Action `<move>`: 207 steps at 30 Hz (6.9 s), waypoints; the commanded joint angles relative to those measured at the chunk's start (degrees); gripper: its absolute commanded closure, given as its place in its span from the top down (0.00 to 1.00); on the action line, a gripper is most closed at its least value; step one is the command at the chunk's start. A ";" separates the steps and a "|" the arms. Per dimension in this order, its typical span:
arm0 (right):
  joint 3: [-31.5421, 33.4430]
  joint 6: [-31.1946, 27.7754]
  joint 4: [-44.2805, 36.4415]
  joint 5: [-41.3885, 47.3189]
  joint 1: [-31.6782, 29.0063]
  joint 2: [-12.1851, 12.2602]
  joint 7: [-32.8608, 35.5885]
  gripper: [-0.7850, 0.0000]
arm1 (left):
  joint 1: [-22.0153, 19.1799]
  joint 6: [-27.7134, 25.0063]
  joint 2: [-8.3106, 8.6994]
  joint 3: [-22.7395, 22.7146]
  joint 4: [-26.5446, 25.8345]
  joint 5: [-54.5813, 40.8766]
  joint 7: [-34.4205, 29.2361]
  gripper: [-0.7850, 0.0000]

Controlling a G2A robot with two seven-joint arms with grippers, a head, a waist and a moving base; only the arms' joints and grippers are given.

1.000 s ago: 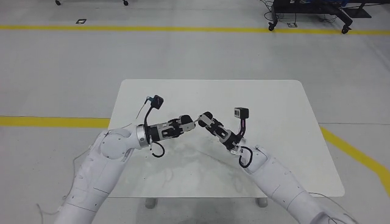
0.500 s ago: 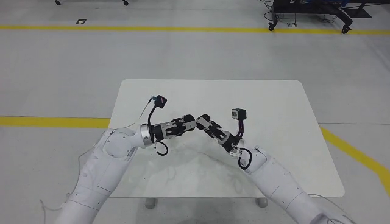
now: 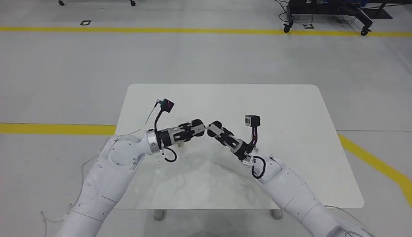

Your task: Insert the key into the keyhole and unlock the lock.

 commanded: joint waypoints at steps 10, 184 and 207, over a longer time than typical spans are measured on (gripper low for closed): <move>-0.01 -0.01 -0.01 -0.01 0.01 0.00 -0.02 1.00 | 1.31 3.01 2.03 -4.40 -4.74 -2.33 -10.15 0.00; 22.85 14.76 -23.31 -24.27 -21.47 6.51 -7.04 0.00 | -27.62 28.99 -12.85 13.77 47.04 -38.39 -31.31 0.00; 28.55 36.72 -41.37 2.52 -26.25 9.37 25.59 0.00 | -27.62 28.99 -12.85 13.77 47.04 -38.39 -31.31 0.00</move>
